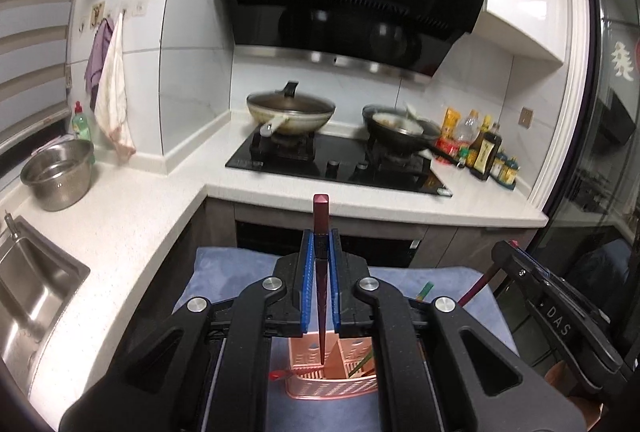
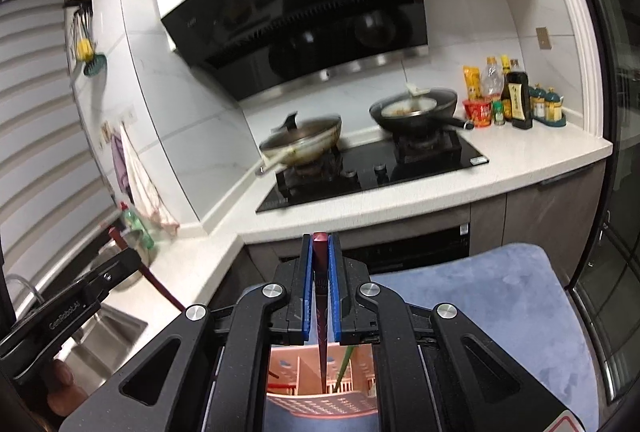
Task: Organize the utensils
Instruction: 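Lower both chopsticks upright into the pink holder and open both grippers, then withdraw both grippers from the holder back over the remaining chopsticks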
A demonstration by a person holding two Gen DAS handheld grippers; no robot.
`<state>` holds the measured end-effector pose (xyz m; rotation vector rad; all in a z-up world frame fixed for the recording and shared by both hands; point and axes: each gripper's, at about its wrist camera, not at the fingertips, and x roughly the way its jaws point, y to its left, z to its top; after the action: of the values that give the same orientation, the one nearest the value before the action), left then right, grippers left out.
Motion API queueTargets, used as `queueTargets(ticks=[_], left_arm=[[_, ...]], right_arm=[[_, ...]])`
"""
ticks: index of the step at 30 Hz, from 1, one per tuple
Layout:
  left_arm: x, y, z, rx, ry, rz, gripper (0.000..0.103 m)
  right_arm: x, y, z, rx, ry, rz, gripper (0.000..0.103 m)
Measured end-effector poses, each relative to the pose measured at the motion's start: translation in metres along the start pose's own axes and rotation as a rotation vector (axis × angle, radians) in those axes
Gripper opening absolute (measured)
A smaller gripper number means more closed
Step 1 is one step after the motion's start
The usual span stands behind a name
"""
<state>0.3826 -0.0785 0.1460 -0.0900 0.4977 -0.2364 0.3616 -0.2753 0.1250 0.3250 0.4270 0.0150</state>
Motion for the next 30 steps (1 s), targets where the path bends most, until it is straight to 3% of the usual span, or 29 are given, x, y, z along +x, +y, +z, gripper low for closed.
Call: queueTargets(ticks=[13, 15, 17, 18, 30], left_arm=[[0.029, 0.008, -0.021, -0.017, 0.078, 0.025, 0.007], [0.029, 0.008, -0.021, -0.017, 0.076, 0.047, 0.01], [0.028, 0.008, -0.021, -0.021, 0.079, 0.06, 0.027], [0.027, 0.009, -0.021, -0.024, 0.076, 0.063, 0.029], [0.003, 0.011, -0.025, -0.027, 0.064, 0.077, 0.034]], right_arm=[[0.025, -0.01, -0.027, -0.003, 0.086, -0.039, 0.007], [0.024, -0.011, -0.027, -0.001, 0.081, -0.038, 0.009], [0.021, -0.011, -0.026, 0.003, 0.078, -0.045, 0.014], [0.02, -0.011, -0.025, 0.006, 0.078, -0.045, 0.014], [-0.012, 0.0, -0.026, -0.026, 0.06, -0.021, 0.014]])
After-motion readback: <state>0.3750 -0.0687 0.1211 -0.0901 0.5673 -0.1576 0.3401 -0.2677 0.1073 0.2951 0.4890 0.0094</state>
